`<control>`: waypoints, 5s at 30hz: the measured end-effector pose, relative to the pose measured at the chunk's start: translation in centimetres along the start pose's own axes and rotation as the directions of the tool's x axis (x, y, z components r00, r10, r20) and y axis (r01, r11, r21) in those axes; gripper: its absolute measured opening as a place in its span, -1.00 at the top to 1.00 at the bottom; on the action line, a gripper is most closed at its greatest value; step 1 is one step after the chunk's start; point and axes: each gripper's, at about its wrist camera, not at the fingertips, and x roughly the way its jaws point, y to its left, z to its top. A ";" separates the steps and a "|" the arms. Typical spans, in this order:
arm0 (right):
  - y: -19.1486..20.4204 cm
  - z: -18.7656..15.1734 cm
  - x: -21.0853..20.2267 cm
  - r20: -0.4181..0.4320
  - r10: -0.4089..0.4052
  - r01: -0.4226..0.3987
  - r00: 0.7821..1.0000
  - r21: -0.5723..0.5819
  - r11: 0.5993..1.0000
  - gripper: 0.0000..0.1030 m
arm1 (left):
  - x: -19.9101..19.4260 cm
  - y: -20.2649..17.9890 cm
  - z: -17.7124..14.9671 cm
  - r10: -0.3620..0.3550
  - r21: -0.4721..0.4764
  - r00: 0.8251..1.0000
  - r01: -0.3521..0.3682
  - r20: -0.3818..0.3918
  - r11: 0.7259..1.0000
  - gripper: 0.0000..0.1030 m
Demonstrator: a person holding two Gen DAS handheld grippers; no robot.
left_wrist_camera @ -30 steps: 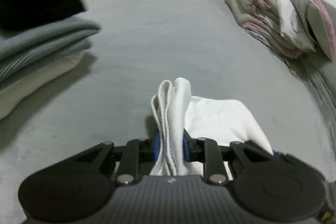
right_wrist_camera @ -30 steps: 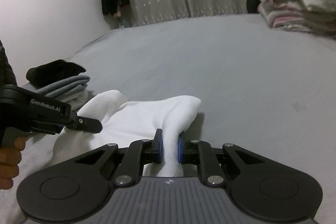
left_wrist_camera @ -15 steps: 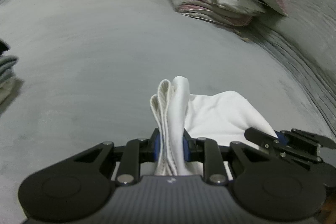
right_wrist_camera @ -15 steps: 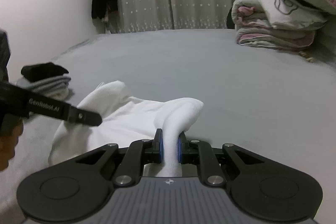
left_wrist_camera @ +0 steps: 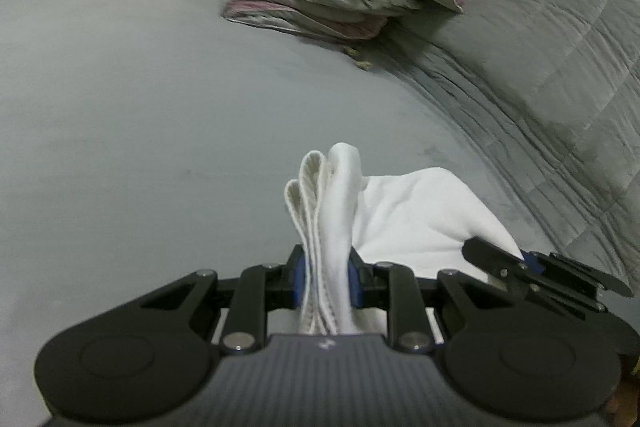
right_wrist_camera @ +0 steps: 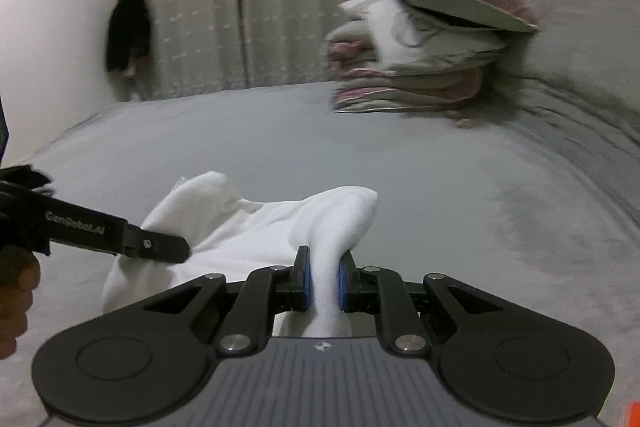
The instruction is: Fold clothes
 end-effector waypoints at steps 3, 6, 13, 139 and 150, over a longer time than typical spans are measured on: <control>-4.1 0.5 -0.5 -0.018 -0.027 0.026 0.999 -0.058 0.998 0.74 | 3.6 -2.8 1.2 -0.047 -0.035 0.999 0.046 -0.017 0.998 0.62; -8.8 1.1 -0.2 -0.037 -0.051 0.047 0.998 -0.091 0.995 0.74 | 7.0 -5.8 1.5 -0.075 -0.067 0.997 0.074 -0.023 0.995 0.62; -18.3 2.3 1.9 -0.071 -0.120 0.108 0.990 -0.148 0.983 0.74 | 14.7 -12.3 2.2 -0.071 -0.096 0.997 0.070 -0.005 0.993 0.62; -25.1 -3.2 5.0 -0.316 -0.175 0.226 0.933 0.131 0.965 0.87 | 22.2 -16.9 -1.9 0.043 0.250 0.998 -0.053 0.045 0.967 0.82; -24.8 -3.5 4.6 -0.324 -0.185 0.225 0.928 0.090 0.970 0.87 | 22.1 -16.9 -1.9 0.047 0.261 0.998 -0.058 0.047 0.964 0.83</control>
